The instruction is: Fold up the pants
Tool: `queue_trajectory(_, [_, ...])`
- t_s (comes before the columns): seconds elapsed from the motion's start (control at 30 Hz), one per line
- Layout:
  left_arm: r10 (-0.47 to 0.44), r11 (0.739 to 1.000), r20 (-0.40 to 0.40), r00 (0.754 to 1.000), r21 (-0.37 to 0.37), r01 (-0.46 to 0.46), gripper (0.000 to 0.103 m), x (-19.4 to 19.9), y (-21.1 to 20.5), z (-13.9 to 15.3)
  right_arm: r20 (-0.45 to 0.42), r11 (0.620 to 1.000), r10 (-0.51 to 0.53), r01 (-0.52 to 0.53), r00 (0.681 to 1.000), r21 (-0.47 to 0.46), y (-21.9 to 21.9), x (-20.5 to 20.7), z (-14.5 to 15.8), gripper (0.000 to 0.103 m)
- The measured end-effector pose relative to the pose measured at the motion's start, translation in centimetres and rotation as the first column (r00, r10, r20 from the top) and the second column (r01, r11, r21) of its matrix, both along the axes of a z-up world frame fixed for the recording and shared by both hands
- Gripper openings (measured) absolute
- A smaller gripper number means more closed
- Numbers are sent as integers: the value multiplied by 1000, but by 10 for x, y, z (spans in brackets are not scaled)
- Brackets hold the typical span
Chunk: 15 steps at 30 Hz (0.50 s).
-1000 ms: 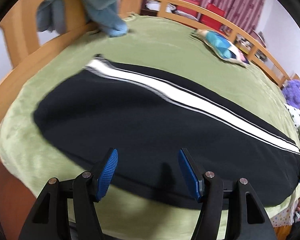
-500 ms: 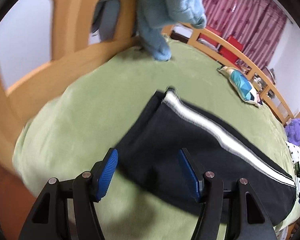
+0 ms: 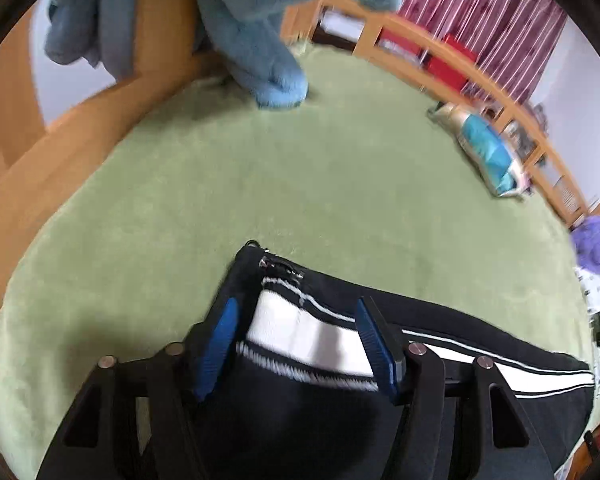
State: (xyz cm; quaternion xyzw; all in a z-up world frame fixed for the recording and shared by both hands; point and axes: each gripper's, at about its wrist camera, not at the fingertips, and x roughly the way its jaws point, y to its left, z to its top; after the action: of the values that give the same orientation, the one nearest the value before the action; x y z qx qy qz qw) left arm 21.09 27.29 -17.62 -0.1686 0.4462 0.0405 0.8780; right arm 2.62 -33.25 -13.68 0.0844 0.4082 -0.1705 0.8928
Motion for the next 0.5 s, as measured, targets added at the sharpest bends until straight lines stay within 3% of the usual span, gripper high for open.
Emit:
queue_trajectory(0.03, [-4,1000,-34,999,26,5,20,8,-3,-7,-5,1000,-6,6,1000,-1,0,0,-2,58])
queue_trajectory(0.1, [-71,997,-23,997,35,72,15,13,-8,-11,-14,1000,-19,19,1000,-7,-1,1,-4,58])
queue_trajectory(0.13, [-65,997,22,998,53,64,14,9,-8,-5,-21,1000,-24,24,999,-12,-1,2,-5,58])
queue_trajectory(0.23, [-57,998,191,980,15,56,14,-1,2,30,-51,998,-44,42,998,-39,-3,6,-7,58])
queue_trajectory(0.33, [-52,998,160,986,38,46,15,12,1,30,-59,998,-52,49,997,-40,-8,7,-7,58])
queue_trajectory(0.4, [-42,996,104,994,87,33,17,18,-2,13,-62,998,-55,53,997,-39,-9,7,-7,58])
queue_trajectory(0.47, [-8,996,53,999,94,3,25,20,1,-7,-66,998,-51,49,997,-37,-9,9,-9,58])
queue_trajectory(0.5, [10,995,46,999,95,-14,34,16,2,-11,-67,998,-45,42,997,-35,-8,11,-11,58])
